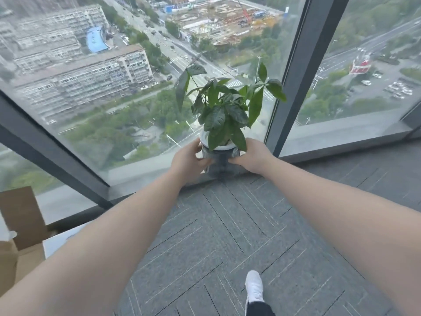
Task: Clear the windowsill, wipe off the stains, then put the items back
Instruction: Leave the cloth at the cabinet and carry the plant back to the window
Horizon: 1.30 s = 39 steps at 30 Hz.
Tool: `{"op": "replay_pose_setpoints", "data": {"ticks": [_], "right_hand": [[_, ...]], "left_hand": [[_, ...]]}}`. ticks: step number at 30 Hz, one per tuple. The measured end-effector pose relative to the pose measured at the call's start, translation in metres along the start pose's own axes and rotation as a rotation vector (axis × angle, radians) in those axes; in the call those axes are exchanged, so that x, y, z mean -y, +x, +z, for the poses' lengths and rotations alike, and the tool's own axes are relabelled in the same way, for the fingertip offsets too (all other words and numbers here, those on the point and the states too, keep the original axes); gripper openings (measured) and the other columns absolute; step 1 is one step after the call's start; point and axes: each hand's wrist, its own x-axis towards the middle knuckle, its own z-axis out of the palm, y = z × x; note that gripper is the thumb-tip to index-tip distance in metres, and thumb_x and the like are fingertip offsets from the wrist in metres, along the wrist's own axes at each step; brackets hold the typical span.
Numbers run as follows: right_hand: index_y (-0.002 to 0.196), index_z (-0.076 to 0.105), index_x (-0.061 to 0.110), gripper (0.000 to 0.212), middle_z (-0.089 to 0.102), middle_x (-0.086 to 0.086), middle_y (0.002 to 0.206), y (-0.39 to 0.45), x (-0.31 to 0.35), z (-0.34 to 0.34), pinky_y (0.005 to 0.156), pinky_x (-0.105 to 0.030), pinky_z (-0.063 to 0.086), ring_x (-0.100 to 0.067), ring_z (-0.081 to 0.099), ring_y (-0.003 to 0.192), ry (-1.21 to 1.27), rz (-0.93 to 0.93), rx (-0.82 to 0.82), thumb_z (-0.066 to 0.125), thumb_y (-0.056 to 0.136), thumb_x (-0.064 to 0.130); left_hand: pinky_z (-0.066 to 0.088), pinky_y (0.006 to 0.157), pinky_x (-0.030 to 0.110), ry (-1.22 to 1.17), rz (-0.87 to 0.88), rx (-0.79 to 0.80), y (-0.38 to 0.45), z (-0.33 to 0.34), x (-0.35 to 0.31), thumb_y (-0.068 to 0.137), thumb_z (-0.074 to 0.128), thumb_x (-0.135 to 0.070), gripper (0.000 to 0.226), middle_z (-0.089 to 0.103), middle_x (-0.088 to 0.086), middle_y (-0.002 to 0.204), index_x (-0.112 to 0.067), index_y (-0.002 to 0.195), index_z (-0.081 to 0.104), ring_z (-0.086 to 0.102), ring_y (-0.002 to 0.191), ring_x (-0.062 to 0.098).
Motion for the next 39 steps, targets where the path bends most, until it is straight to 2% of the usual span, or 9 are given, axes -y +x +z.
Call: {"op": "replay_pose_setpoints", "data": {"ticks": [8,13,16,21,24,31,34,37,39], "right_hand": [[0.124,0.061,0.015,0.046,0.064,-0.004,0.125,0.141,-0.046,-0.05,0.097,-0.033,0.046,-0.025,0.056,0.116,0.051,0.02,0.04,0.074,0.081,0.025],[0.121,0.062,0.016,0.042,0.066,-0.003,0.121,0.207,-0.07,-0.065,0.082,-0.028,0.044,-0.025,0.062,0.102,0.012,0.074,0.083,0.073,0.082,0.025],[0.126,0.058,0.013,0.046,0.063,-0.004,0.123,0.241,-0.083,-0.074,0.078,-0.025,0.04,-0.024,0.059,0.098,0.01,0.12,0.085,0.072,0.083,0.023],[0.122,0.058,0.012,0.041,0.063,-0.005,0.119,0.301,-0.113,-0.078,0.076,-0.025,0.039,-0.02,0.054,0.09,-0.015,0.155,0.076,0.071,0.084,0.022],[0.122,0.059,0.014,0.042,0.064,-0.004,0.119,0.336,-0.136,-0.064,0.076,-0.025,0.039,-0.021,0.057,0.092,-0.008,0.168,0.085,0.072,0.083,0.023],[0.118,0.061,0.013,0.039,0.066,-0.005,0.115,0.407,-0.217,-0.015,0.079,-0.028,0.043,-0.027,0.062,0.104,0.015,0.194,0.155,0.072,0.082,0.023],[0.117,0.061,0.013,0.038,0.066,-0.005,0.115,0.436,-0.257,0.011,0.082,-0.029,0.045,-0.027,0.062,0.104,0.009,0.187,0.172,0.073,0.082,0.023],[0.115,0.061,0.013,0.036,0.066,-0.002,0.111,0.466,-0.3,0.041,0.077,-0.025,0.041,-0.025,0.061,0.101,-0.027,0.177,0.19,0.071,0.083,0.025],[0.113,0.061,0.014,0.033,0.064,0.002,0.103,0.486,-0.329,0.062,0.069,-0.023,0.038,-0.02,0.056,0.092,-0.064,0.169,0.196,0.07,0.084,0.027]], "left_hand": [[0.046,0.1,0.037,-0.016,-0.077,-0.009,0.149,0.033,-0.019,0.08,0.073,-0.031,0.059,0.061,-0.005,0.132,-0.034,0.135,0.049,0.066,0.108,0.013],[0.049,0.096,0.039,-0.136,-0.082,0.026,0.218,0.059,-0.013,0.078,0.073,-0.024,0.055,0.066,-0.009,0.124,-0.041,0.127,0.053,0.069,0.098,0.007],[0.052,0.092,0.041,-0.15,-0.097,0.061,0.259,0.075,-0.011,0.08,0.072,-0.025,0.058,0.064,-0.009,0.127,-0.044,0.129,0.049,0.071,0.089,0.007],[0.049,0.086,0.031,-0.157,-0.106,0.086,0.324,0.104,0.002,0.082,0.07,-0.03,0.059,0.061,-0.008,0.131,-0.044,0.134,0.045,0.071,0.085,0.006],[0.046,0.08,0.027,-0.135,-0.145,0.104,0.354,0.125,0.018,0.084,0.068,-0.029,0.06,0.06,-0.009,0.133,-0.043,0.137,0.042,0.071,0.087,0.008],[0.047,0.086,0.028,-0.096,-0.198,0.118,0.409,0.199,0.067,0.084,0.069,-0.024,0.063,0.06,-0.005,0.133,-0.04,0.138,0.041,0.071,0.09,0.01],[0.048,0.085,0.029,-0.107,-0.233,0.104,0.431,0.242,0.097,0.083,0.069,-0.025,0.063,0.061,-0.006,0.132,-0.04,0.138,0.042,0.071,0.083,0.008],[0.04,0.078,0.022,-0.117,-0.262,0.088,0.453,0.286,0.129,0.083,0.07,-0.023,0.063,0.061,-0.006,0.131,-0.038,0.138,0.043,0.064,0.07,0.0],[0.038,0.077,0.021,-0.13,-0.26,0.083,0.468,0.315,0.154,0.083,0.07,-0.023,0.061,0.061,-0.006,0.13,-0.039,0.136,0.044,0.066,0.072,0.0]]}}
